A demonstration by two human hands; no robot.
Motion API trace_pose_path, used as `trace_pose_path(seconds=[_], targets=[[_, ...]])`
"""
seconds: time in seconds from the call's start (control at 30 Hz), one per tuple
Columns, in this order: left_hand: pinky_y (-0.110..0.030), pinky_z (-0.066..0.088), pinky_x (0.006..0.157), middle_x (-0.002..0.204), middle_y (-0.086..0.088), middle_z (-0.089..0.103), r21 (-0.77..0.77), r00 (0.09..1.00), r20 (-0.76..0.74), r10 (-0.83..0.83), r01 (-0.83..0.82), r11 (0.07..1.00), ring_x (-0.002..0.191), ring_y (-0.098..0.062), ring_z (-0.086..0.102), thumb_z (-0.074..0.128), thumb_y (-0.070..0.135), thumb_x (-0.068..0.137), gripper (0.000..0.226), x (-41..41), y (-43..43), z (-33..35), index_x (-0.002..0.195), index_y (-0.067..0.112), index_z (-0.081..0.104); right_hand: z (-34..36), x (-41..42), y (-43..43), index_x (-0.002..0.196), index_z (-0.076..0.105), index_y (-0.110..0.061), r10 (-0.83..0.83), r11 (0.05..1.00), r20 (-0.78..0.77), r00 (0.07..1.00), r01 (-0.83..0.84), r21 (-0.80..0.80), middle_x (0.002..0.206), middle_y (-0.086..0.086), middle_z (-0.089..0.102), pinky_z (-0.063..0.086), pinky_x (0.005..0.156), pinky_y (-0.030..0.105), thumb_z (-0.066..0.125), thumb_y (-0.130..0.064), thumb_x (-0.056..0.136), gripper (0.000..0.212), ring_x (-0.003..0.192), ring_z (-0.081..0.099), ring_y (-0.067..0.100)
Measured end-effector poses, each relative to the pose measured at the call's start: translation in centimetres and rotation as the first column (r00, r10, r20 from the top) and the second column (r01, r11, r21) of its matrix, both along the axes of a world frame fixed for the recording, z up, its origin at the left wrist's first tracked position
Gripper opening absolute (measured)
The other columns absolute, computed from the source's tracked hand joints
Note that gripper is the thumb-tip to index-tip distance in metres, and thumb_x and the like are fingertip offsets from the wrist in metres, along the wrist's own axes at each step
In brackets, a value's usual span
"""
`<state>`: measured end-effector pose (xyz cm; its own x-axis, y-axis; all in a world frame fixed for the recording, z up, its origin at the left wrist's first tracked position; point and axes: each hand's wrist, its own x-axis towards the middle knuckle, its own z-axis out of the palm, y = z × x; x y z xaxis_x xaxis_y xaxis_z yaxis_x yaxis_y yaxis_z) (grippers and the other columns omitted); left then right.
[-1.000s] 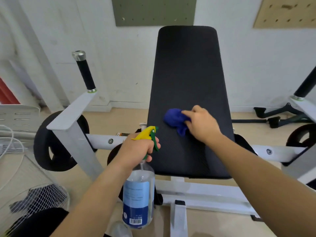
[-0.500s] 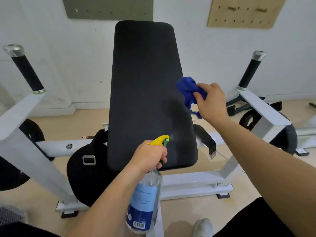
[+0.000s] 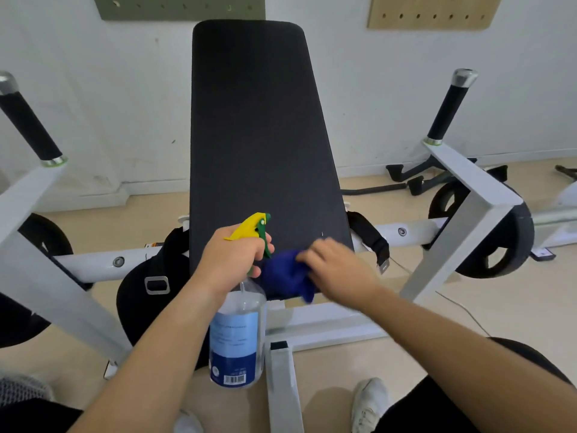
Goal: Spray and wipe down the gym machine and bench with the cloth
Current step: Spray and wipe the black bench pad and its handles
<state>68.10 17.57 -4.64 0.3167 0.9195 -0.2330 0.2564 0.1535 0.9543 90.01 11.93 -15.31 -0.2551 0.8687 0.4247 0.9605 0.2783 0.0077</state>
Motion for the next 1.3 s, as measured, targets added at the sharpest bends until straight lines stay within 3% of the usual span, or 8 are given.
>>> trace_pose_path(seconds=[0.17,0.27,0.47,0.57,0.67,0.97,1.2,1.3], targets=[[-0.026,0.050,0.057,0.094,-0.010,0.080,-0.009,0.999,-0.018,-0.042,0.042,0.999,0.077,-0.016,0.061,0.051,-0.008,0.079,0.032,0.4,-0.6,-0.3,0.093,0.005,0.076,4.3,3.9,4.7,0.120,0.058,-0.008,-0.408,0.909,-0.278,0.870,0.415,-0.038,0.114,0.016,0.058,0.043,0.084,0.043,0.059,-0.019,0.094,0.029,0.103,0.056,0.039],[-0.023,0.050,0.055,0.096,-0.012,0.079,-0.007,0.999,-0.013,-0.031,0.031,0.999,0.075,-0.013,0.061,0.049,-0.009,0.081,0.032,0.2,-0.3,-0.1,0.096,0.003,0.075,2.9,1.3,2.8,0.112,0.059,-0.006,-0.349,0.935,-0.240,0.906,0.353,-0.029,0.106,0.016,0.061,0.048,0.080,0.045,0.064,-0.023,0.091,0.028,0.095,0.059,0.038],[-0.027,0.049,0.059,0.097,-0.013,0.079,0.013,0.997,-0.050,-0.052,0.053,0.999,0.077,-0.015,0.061,0.051,-0.008,0.080,0.031,-0.4,0.3,0.4,0.093,0.005,0.076,0.1,0.0,-1.2,0.097,0.063,-0.012,0.115,0.992,0.079,0.990,-0.110,-0.068,0.086,0.006,0.058,0.045,0.064,0.037,0.054,-0.032,0.082,0.026,0.075,0.053,0.026],[-0.029,0.049,0.059,0.096,-0.015,0.078,0.004,0.995,-0.071,-0.066,0.066,0.998,0.077,-0.018,0.059,0.051,-0.007,0.078,0.030,-0.9,-0.2,-0.1,0.092,0.003,0.075,2.5,3.4,2.5,0.105,0.062,-0.008,-0.191,0.980,-0.092,0.977,0.194,0.031,0.098,0.013,0.057,0.045,0.078,0.044,0.056,-0.029,0.087,0.028,0.089,0.056,0.037],[-0.032,0.048,0.059,0.093,-0.012,0.078,-0.038,0.994,-0.081,-0.075,0.072,0.997,0.077,-0.021,0.060,0.054,-0.002,0.074,0.028,-1.7,-1.1,-1.1,0.089,0.006,0.076,4.1,4.0,4.3,0.109,0.056,-0.004,-0.431,0.893,-0.309,0.848,0.450,-0.011,0.111,0.017,0.053,0.041,0.085,0.044,0.064,-0.026,0.092,0.029,0.102,0.050,0.038],[-0.028,0.048,0.057,0.092,-0.004,0.079,-0.052,0.977,0.031,0.211,-0.209,0.976,0.073,-0.015,0.060,0.049,-0.009,0.080,0.035,-5.4,-2.8,-3.6,0.090,0.012,0.076,4.6,-4.1,5.9,0.106,0.056,-0.010,-0.143,0.977,-0.430,0.891,0.196,0.081,0.124,0.004,0.046,0.049,0.084,0.036,0.067,-0.026,0.092,0.024,0.108,0.051,0.024],[-0.036,0.040,0.062,0.070,-0.010,0.060,-0.050,0.949,-0.034,0.315,-0.316,0.947,0.063,-0.022,0.047,0.054,-0.003,0.079,0.012,-8.7,-3.1,-5.0,0.087,-0.011,0.059,7.9,-7.9,11.1,0.112,0.053,-0.008,-0.133,0.947,-0.540,0.831,0.267,0.177,0.120,0.007,0.051,0.046,0.080,0.037,0.058,-0.021,0.098,0.020,0.104,0.047,0.023],[-0.036,0.041,0.060,0.069,-0.010,0.059,-0.039,0.954,-0.052,0.296,-0.298,0.954,0.062,-0.022,0.047,0.054,-0.003,0.080,0.011,-9.5,-3.4,-5.6,0.088,-0.009,0.059,8.7,-8.6,13.3,0.133,0.046,-0.012,-0.165,0.960,-0.569,0.806,0.263,0.094,0.130,0.008,0.050,0.047,0.090,0.042,0.056,-0.022,0.099,0.038,0.112,0.048,0.026]])
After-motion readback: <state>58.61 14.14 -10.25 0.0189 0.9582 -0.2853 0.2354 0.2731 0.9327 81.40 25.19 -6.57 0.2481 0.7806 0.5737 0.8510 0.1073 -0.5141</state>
